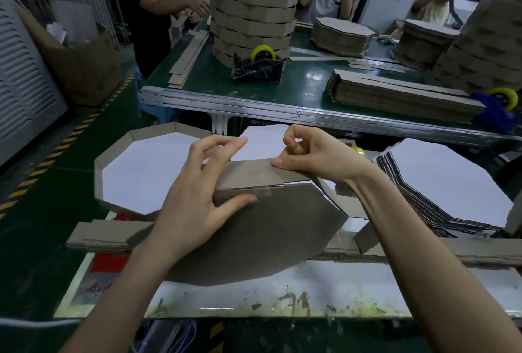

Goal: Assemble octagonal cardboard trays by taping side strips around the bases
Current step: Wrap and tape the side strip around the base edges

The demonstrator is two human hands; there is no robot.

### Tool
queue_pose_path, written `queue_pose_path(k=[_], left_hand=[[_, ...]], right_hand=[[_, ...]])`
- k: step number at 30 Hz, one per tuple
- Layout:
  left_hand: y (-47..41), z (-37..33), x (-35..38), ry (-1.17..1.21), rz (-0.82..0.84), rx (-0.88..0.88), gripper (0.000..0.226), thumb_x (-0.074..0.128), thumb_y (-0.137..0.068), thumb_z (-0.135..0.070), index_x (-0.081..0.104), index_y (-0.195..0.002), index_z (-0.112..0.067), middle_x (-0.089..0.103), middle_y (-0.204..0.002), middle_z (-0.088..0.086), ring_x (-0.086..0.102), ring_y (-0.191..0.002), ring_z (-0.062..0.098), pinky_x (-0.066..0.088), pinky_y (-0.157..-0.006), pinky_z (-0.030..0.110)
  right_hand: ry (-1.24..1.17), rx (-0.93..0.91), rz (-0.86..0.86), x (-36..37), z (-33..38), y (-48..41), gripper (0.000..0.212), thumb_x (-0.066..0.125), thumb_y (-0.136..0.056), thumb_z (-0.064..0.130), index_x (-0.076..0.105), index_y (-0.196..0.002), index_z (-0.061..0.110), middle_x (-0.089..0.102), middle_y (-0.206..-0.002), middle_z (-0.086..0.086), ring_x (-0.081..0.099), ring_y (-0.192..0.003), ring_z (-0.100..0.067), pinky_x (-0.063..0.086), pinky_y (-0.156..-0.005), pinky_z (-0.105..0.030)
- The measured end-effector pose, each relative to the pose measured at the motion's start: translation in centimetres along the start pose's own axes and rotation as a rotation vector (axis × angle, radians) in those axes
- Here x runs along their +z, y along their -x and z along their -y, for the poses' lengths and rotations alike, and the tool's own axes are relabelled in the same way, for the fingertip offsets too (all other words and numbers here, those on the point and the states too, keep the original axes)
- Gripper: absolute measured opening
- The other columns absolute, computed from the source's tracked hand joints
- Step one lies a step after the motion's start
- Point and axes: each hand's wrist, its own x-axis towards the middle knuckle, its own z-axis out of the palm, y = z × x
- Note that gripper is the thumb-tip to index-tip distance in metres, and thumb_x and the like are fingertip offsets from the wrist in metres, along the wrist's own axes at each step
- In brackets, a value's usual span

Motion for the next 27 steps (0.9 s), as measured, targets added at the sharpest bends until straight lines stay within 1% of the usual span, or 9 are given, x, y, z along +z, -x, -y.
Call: queue_pose_path(k=[2,5,10,15,19,21,24,26,27], left_hand=[[0.1,0.1,0.0,0.016,0.011,0.003,0.068,0.061,-0.08,-0.059,0.036,-0.14,-0.04,0.032,-0.142,-0.005,0.023,-0.121,-0.01,0.029,-0.091,0.013],[0.1,0.2,0.0,0.03,0.023,0.002,0.059,0.062,-0.082,-0.057,0.038,-0.134,-0.042,0.037,-0.14,-0.007,0.027,-0.118,-0.012,0.03,-0.088,0.011],[0.1,0.0,0.2,0.034,0.044,-0.01,0.038,0.061,-0.083,-0.052,0.049,-0.117,-0.04,0.049,-0.129,-0.016,0.04,-0.114,-0.003,0.039,-0.087,0.019],[0.1,-0.5,0.0,0.097,0.047,-0.053,0.021,0.063,-0.081,-0.044,0.068,-0.098,-0.033,0.055,-0.122,-0.021,0.049,-0.117,0.008,0.041,-0.091,0.026],[-0.1,-0.5,-0.2,0.182,0.06,-0.064,0.018,0.068,-0.084,-0.043,0.073,-0.089,-0.026,0.057,-0.118,-0.027,0.051,-0.116,0.005,0.042,-0.092,0.026],[-0.1,-0.4,-0.4,0.207,0.075,-0.066,0.021,0.063,-0.082,-0.045,0.073,-0.09,-0.028,0.055,-0.118,-0.031,0.049,-0.116,0.002,0.04,-0.092,0.023],[-0.2,-0.3,-0.5,0.206,0.086,-0.065,0.019,0.062,-0.081,-0.043,0.073,-0.09,-0.031,0.052,-0.117,-0.034,0.047,-0.116,-0.002,0.037,-0.091,0.017],[-0.2,0.0,-0.5,0.195,0.091,-0.064,0.01,0.067,-0.083,-0.035,0.073,-0.09,-0.031,0.052,-0.118,-0.035,0.046,-0.116,-0.004,0.036,-0.091,0.017],[-0.2,0.1,-0.5,0.192,0.093,-0.059,0.008,0.069,-0.084,-0.031,0.073,-0.09,-0.03,0.052,-0.118,-0.035,0.046,-0.116,-0.005,0.036,-0.09,0.017]], right_hand=[[0.012,0.0,-0.009,0.1,-0.2,0.0,0.036,0.073,-0.088,0.009,0.039,-0.076,0.016,0.047,-0.07,-0.014,0.041,-0.067,-0.021,0.038,-0.062,-0.023],[-0.028,0.01,-0.012,0.2,-0.7,0.1,0.035,0.072,-0.088,0.009,0.04,-0.075,0.016,0.062,-0.069,0.001,0.054,-0.069,-0.017,0.045,-0.069,-0.032],[-0.05,-0.012,-0.016,0.1,-1.0,0.5,0.036,0.071,-0.089,0.008,0.039,-0.076,0.016,0.068,-0.073,0.002,0.058,-0.072,-0.017,0.047,-0.071,-0.035],[-0.029,-0.015,-0.011,0.1,-1.0,1.0,0.034,0.072,-0.089,0.013,0.04,-0.077,0.016,0.069,-0.081,-0.004,0.059,-0.077,-0.02,0.047,-0.077,-0.042],[0.024,-0.002,-0.04,0.1,-0.9,1.2,0.037,0.074,-0.087,0.015,0.039,-0.078,0.017,0.068,-0.088,-0.02,0.06,-0.078,-0.02,0.049,-0.077,-0.047],[0.015,-0.025,-0.072,0.4,-0.7,1.3,0.038,0.075,-0.086,0.012,0.037,-0.08,0.015,0.072,-0.094,-0.02,0.064,-0.083,-0.024,0.052,-0.084,-0.051],[-0.037,-0.108,-0.115,1.5,-0.5,1.2,0.04,0.076,-0.084,0.008,0.036,-0.085,0.013,0.076,-0.093,-0.007,0.071,-0.092,-0.023,0.055,-0.085,-0.044],[0.05,-0.144,-0.107,2.2,-0.3,1.1,0.041,0.078,-0.084,0.014,0.036,-0.083,0.015,0.074,-0.083,0.007,0.066,-0.078,-0.009,0.054,-0.071,-0.03],[0.13,-0.161,-0.111,2.4,-0.1,1.1,0.043,0.08,-0.082,0.019,0.037,-0.081,0.018,0.069,-0.076,0.01,0.056,-0.068,-0.004,0.047,-0.064,-0.024]])
